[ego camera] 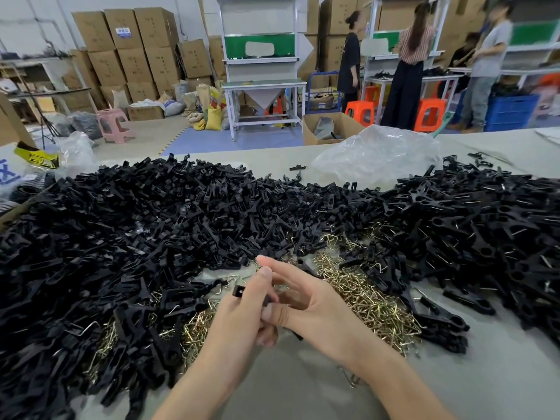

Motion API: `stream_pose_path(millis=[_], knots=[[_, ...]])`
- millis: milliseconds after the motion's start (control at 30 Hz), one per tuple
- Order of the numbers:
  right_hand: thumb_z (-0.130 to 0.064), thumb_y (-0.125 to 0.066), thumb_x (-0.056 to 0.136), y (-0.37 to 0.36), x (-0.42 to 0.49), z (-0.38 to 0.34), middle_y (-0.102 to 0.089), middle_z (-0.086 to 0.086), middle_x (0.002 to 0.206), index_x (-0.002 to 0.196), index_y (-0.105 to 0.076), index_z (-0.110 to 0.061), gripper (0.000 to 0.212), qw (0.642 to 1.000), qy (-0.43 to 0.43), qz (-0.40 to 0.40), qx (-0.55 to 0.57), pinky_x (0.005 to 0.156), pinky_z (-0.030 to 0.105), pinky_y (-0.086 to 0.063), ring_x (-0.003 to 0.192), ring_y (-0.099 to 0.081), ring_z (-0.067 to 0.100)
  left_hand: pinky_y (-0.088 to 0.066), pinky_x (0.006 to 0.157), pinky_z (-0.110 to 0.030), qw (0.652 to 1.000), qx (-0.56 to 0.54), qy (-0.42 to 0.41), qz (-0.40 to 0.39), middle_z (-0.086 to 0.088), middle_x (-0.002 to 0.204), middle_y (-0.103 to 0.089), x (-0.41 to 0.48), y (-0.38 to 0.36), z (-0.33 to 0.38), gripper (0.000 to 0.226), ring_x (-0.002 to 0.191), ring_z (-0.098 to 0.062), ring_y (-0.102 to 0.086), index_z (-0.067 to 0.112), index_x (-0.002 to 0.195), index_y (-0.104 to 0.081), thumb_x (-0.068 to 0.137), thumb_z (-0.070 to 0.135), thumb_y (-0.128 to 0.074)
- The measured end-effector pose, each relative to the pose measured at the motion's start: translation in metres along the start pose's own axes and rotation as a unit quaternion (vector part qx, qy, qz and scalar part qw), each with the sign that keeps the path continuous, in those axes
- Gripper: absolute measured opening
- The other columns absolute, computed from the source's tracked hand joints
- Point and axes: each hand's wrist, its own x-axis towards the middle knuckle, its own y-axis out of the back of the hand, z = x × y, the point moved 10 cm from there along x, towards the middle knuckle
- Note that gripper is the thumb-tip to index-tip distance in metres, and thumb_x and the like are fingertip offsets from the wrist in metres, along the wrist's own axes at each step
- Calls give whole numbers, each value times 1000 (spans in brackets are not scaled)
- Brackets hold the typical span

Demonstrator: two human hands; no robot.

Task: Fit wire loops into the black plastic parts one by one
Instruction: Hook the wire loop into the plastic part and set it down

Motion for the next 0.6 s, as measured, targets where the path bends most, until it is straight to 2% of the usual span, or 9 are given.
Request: stream_pose_path(millis=[100, 167, 200, 267, 333, 433, 500, 533, 600], knots=[[-18, -76, 85, -4, -1, -1, -73, 3, 112, 136, -61, -32, 56, 1000, 4, -8, 4, 75, 38, -61, 84, -74, 23, -36, 42, -26, 1000, 0, 2, -1, 4, 40, -31, -1, 1, -2, 48, 35, -13, -30, 20, 56, -59, 70, 64, -68], [-12, -73, 90, -6, -2, -2, -71, 13, 97, 131, -65, -19, 42, 1000, 8, -17, 4, 71, 35, -60, 75, -73, 25, -36, 43, -26, 1000, 0, 4, -9, 4, 41, -32, 0, 0, -3, 53, 36, -13, -30, 19, 59, -62, 69, 70, -71], [-10, -71, 93, -6, -2, -3, -69, 15, 100, 125, -68, -14, 32, 1000, 15, -15, -8, 71, 35, -61, 74, -74, 25, -37, 44, -26, 1000, 2, 6, -16, 3, 43, -34, 0, -1, -4, 58, 36, -14, -31, 18, 61, -64, 67, 75, -72], [-12, -69, 96, -1, -3, -7, -66, 1, 116, 115, -72, -16, 20, 994, 51, 9, -98, 77, 36, -61, 83, -74, 22, -39, 45, -27, 999, 10, 13, -36, 0, 48, -39, 1, -4, -7, 64, 38, -14, -35, 17, 66, -69, 63, 80, -74], [-17, -67, 98, 4, -5, -15, -61, -17, 127, 117, -73, -26, 22, 964, 101, 51, -241, 90, 26, -55, 104, -69, 10, -43, 47, -27, 998, 10, 13, -58, 0, 53, -44, 1, -9, -6, 66, 42, -14, -40, 17, 73, -73, 62, 82, -74], [-31, -66, 98, 28, -9, -36, -66, -21, 120, 118, -71, -39, 23, 937, 147, 143, -282, 89, 19, -52, 108, -65, 4, -45, 54, -27, 993, 58, -25, -95, -2, 61, -53, -2, -17, 4, 65, 52, -17, -49, 24, 91, -72, 69, 85, -65], [-36, -63, 96, 74, -22, -52, -73, -13, 109, 124, -67, -35, 29, 934, 176, 266, -158, 82, 19, -56, 96, -70, 7, -47, 58, -23, 980, 162, -81, -77, 3, 68, -59, -7, -15, 13, 58, 60, -12, -56, 42, 119, -63, 77, 83, -57], [-38, -62, 95, 102, -30, -52, -76, -8, 108, 133, -62, -27, 40, 927, 177, 327, -41, 78, 19, -57, 93, -73, 10, -46, 58, -20, 967, 223, -115, -50, 6, 70, -60, -10, -12, 19, 55, 62, -7, -56, 49, 124, -57, 80, 82, -53], [-40, -63, 91, 140, -39, -39, -77, 4, 109, 149, -43, -12, 67, 889, 151, 382, 200, 75, 21, -60, 94, -75, 17, -42, 56, -14, 929, 327, -171, 16, 14, 72, -61, -14, -3, 32, 48, 59, 4, -51, 49, 125, -54, 87, 77, -44]])
